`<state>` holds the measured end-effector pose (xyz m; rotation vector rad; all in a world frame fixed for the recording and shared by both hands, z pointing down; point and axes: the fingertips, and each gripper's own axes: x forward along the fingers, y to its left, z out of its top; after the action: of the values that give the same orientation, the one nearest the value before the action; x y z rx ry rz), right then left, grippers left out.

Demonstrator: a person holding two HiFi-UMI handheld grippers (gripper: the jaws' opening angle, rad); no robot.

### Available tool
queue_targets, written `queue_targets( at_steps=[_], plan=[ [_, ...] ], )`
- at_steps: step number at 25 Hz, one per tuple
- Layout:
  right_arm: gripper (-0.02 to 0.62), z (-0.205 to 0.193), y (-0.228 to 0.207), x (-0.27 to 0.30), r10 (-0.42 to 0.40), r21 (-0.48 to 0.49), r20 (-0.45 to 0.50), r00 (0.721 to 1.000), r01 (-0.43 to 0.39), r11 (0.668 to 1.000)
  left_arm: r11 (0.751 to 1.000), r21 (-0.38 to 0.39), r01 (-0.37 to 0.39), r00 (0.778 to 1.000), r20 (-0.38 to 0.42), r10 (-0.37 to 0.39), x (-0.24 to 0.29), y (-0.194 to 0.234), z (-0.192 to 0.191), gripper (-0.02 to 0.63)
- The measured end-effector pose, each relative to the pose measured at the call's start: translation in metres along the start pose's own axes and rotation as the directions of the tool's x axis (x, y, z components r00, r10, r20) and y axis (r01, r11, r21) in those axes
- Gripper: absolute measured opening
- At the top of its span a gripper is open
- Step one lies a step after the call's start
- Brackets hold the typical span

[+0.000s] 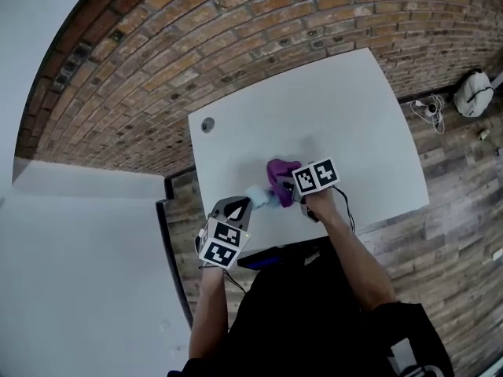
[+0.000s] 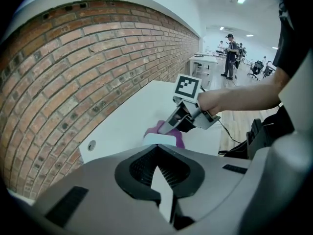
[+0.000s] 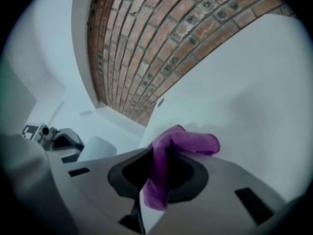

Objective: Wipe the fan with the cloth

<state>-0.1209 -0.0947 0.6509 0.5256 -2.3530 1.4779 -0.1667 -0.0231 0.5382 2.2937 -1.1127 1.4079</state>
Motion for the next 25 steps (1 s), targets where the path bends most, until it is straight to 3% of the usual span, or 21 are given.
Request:
queue_targets(
  at_steps=[3,7,13,16,20,22,25],
  plan=[
    [0.064,0.018,0.014,0.020,0.046,-0.020,-0.024,0.999,-0.047,0.999,1.000,-0.005,-0.001,1.000,0.005,0.001,0.000,0.000,0.001,0.005],
    [0.064,-0.009,0.002,0.050,-0.018,-0.078,-0.166,0.986,0.005,0.997,1.000,-0.011,-0.003,1.000,0.004,0.003,0.000,0.000,0.001,0.005],
    [0.064,-0.032,-0.002,0.032,-0.025,0.000,-0.122,0.992,0.025,1.000,1.000,-0.022,0.001,1.000,0.021,-0.001,-0.001,0.000,0.003,0.005],
    [0.064,-0.065,0.009,0.021,-0.008,-0.029,-0.177,0.984,0.003,1.000,0.999,-0.033,0.003,0.999,0.038,-0.002,-0.001,0.001,0.002,0.005],
    [0.066,-0.132,0.035,-0.002,0.094,-0.050,-0.321,0.942,-0.116,0.992,0.999,-0.039,-0.018,0.995,0.095,0.021,-0.003,0.004,0.002,0.005],
    [0.064,-0.142,0.034,-0.021,0.114,-0.015,-0.298,0.948,-0.124,0.992,0.994,-0.083,-0.067,0.985,0.154,0.079,-0.011,0.016,-0.002,0.005],
    [0.064,-0.133,0.015,-0.054,0.084,0.032,-0.211,0.974,-0.079,0.996,0.955,-0.280,-0.096,0.958,0.233,0.165,-0.024,0.044,-0.028,0.005]
  ],
)
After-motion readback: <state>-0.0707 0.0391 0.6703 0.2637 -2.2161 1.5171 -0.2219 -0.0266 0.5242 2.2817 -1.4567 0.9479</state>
